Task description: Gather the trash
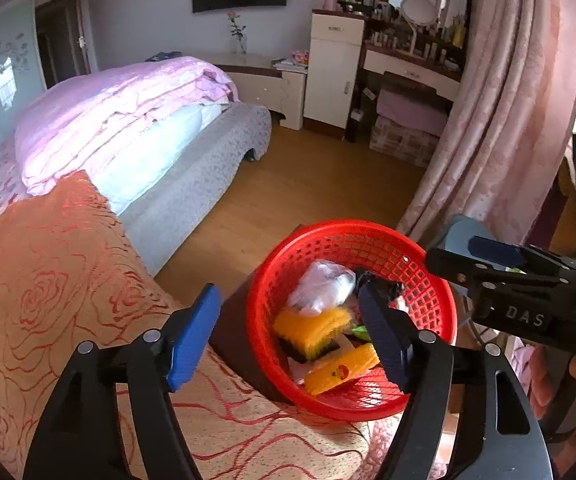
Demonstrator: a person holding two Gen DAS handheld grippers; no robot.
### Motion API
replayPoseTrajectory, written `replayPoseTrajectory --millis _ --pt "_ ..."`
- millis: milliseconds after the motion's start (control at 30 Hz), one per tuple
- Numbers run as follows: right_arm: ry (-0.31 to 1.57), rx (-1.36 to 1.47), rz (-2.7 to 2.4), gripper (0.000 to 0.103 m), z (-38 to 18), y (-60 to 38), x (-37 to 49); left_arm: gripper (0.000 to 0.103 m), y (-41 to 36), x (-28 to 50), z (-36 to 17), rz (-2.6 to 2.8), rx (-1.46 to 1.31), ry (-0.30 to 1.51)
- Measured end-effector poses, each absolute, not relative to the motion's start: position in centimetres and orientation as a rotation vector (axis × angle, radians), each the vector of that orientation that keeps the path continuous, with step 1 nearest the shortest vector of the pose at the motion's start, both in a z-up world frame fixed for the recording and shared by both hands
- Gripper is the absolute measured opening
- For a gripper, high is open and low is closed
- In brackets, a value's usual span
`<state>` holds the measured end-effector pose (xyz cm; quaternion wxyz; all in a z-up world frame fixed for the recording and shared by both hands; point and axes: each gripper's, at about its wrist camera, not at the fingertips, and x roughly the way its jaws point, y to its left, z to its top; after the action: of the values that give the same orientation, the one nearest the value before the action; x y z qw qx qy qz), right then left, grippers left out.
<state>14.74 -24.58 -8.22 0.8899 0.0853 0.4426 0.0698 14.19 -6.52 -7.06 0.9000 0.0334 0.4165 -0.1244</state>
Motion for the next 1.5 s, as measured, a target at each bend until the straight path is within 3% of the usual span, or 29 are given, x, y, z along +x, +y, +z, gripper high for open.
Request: replayPoseTrajectory --millis 167,233,500,933,1500 --pt "0.874 0.12 0.122 0.072 -7.4 -24.0 13.9 0.072 -5.5 13.5 -6.3 -0.219 0.065 0.834" --pt "0.846 0.111 0.104 0.083 -6.8 -23.7 13.2 0.073 -5.2 13.0 -5.9 -0.2 0.073 0.816" --pt "0.758 0.074 0.088 0.096 -4.9 -22.2 10.6 0.08 -3.7 10.7 -3.9 -0.122 0.091 0.735" --pt "0.67 0.066 0.1 0.096 -2.7 -19.2 4.8 0.089 -1.7 5.9 -1.9 -0.033 0.131 0.626" --pt "0.666 0.098 0.094 0.096 -2.3 -19.1 3.0 0.09 -1.3 3.8 -1.2 -0.01 0.124 0.602"
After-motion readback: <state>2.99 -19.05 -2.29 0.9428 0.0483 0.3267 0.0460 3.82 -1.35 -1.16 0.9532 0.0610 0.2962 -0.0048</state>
